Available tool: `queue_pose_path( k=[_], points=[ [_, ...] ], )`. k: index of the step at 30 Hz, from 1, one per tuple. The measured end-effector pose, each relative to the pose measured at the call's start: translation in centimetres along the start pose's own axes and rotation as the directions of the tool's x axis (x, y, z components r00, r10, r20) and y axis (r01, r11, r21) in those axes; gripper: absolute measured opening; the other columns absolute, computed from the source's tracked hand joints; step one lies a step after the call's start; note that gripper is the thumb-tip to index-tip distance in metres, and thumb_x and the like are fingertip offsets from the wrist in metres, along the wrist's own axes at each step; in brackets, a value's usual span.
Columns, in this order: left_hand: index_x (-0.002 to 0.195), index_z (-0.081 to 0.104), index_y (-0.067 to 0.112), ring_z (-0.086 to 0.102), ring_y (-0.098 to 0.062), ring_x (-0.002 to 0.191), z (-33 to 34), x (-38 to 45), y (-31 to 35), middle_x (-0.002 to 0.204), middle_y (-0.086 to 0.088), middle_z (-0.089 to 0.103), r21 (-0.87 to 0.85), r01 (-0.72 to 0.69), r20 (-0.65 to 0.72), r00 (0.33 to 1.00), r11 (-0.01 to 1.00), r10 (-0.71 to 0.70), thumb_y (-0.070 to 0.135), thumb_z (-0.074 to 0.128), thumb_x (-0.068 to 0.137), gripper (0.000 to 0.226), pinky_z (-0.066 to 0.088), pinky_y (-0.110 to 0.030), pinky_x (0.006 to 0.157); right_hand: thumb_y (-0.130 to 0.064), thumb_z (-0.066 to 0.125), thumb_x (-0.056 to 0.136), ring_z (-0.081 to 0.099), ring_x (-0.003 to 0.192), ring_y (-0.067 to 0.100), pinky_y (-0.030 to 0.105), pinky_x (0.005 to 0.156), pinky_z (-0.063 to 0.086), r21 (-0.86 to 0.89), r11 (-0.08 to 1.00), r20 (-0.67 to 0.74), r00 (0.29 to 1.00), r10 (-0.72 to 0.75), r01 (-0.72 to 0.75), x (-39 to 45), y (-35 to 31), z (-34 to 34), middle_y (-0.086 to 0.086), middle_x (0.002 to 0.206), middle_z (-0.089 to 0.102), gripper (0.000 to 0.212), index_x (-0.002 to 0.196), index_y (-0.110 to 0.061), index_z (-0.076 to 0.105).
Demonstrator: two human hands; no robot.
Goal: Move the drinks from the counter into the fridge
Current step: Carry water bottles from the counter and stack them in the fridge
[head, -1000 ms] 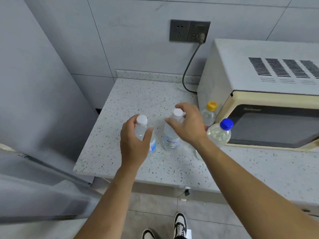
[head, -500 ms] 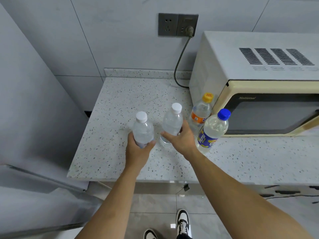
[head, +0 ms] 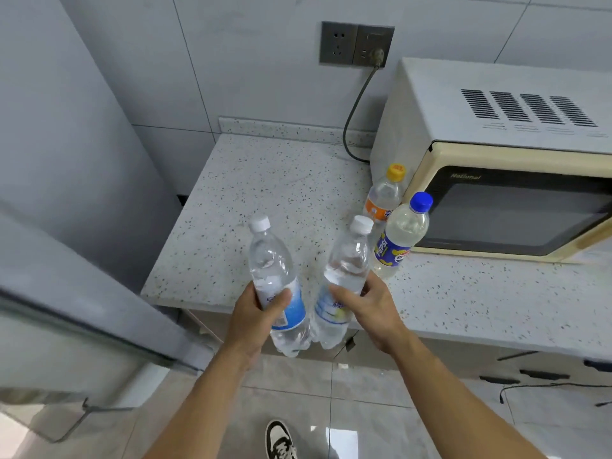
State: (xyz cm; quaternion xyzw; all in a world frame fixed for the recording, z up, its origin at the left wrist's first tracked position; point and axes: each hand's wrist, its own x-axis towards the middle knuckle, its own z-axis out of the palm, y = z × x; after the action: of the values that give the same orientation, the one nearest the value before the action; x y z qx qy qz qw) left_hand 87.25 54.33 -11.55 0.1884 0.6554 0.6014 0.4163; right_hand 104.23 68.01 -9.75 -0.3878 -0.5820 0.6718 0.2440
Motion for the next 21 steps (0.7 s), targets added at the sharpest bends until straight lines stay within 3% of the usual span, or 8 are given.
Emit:
queue_pose_path(
  k=[3,6,9,12,15,17,21],
  points=[
    [0.111,0.066,0.031,0.072,-0.023,0.101,0.3,-3.7,-1.0,0.111,-0.003,0.074,-0.121,0.079,-0.023,0.996,0.99,-0.082,0.064,0.084,0.057,0.066,0.058,-0.041,0.082,-0.044,0.078,0.069,0.073,0.1,0.02,0.029,0.078,0.058,0.087,0.99,0.076,0.991,0.107,-0.114,-2.3,1.0,-0.6,0.003,0.109,0.076,0.054,0.118,-0.024,0.067],
    [0.113,0.065,0.025,0.074,-0.023,0.093,0.9,-8.0,-2.6,0.105,-0.006,0.075,-0.221,0.188,-0.092,0.973,0.957,-0.212,0.062,0.073,0.065,0.061,0.06,-0.037,0.072,-0.045,0.074,0.077,0.072,0.101,0.029,0.041,0.08,0.058,0.203,0.938,0.173,0.953,0.249,-0.282,-4.7,2.8,-0.8,0.014,0.112,0.073,0.057,0.125,-0.014,0.064],
    [0.122,0.064,0.019,0.073,-0.03,0.098,0.8,-12.6,-5.1,0.108,-0.011,0.075,-0.212,0.302,-0.102,0.939,0.93,-0.328,0.066,0.06,0.069,0.071,0.056,-0.045,0.087,-0.05,0.073,0.077,0.073,0.084,0.027,0.037,0.07,0.059,0.26,0.849,0.274,0.878,0.392,-0.46,-7.4,4.9,-0.6,0.016,0.099,0.074,0.057,0.116,-0.008,0.069],
    [0.123,0.064,0.009,0.073,-0.033,0.092,0.4,-17.4,-7.3,0.106,-0.017,0.074,-0.293,0.365,-0.121,0.903,0.884,-0.412,0.061,0.058,0.073,0.072,0.058,-0.039,0.073,-0.054,0.069,0.075,0.073,0.079,0.026,0.037,0.069,0.059,0.192,0.83,0.385,0.818,0.427,-0.524,-9.8,7.0,0.2,0.015,0.092,0.074,0.062,0.114,-0.006,0.067],
    [0.122,0.064,0.0,0.073,-0.032,0.076,-0.2,-22.0,-8.8,0.096,-0.021,0.073,-0.506,0.403,-0.099,0.851,0.762,-0.516,0.057,0.056,0.078,0.073,0.058,-0.037,0.061,-0.053,0.068,0.074,0.074,0.083,0.028,0.037,0.068,0.059,0.104,0.814,0.481,0.745,0.462,-0.572,-12.4,8.7,2.1,0.017,0.098,0.074,0.066,0.119,-0.006,0.065],
    [0.118,0.065,-0.002,0.071,-0.03,0.068,-1.2,-24.8,-10.0,0.087,-0.02,0.072,-0.616,0.366,-0.126,0.829,0.698,-0.545,0.057,0.055,0.077,0.073,0.058,-0.037,0.058,-0.051,0.068,0.076,0.074,0.082,0.029,0.037,0.067,0.059,0.041,0.804,0.531,0.695,0.485,-0.593,-14.0,9.7,4.0,0.018,0.099,0.074,0.065,0.122,-0.005,0.064],
    [0.098,0.076,0.001,0.071,-0.03,0.067,-4.0,-29.8,-12.1,0.086,-0.02,0.072,-0.707,0.239,-0.261,0.787,0.666,-0.559,0.057,0.059,0.072,0.064,0.059,-0.038,0.062,-0.051,0.073,0.076,0.073,0.084,0.032,0.04,0.069,0.059,-0.103,0.812,0.61,0.609,0.508,-0.574,-16.8,11.3,8.7,0.019,0.1,0.073,0.065,0.123,-0.006,0.063]
  ],
)
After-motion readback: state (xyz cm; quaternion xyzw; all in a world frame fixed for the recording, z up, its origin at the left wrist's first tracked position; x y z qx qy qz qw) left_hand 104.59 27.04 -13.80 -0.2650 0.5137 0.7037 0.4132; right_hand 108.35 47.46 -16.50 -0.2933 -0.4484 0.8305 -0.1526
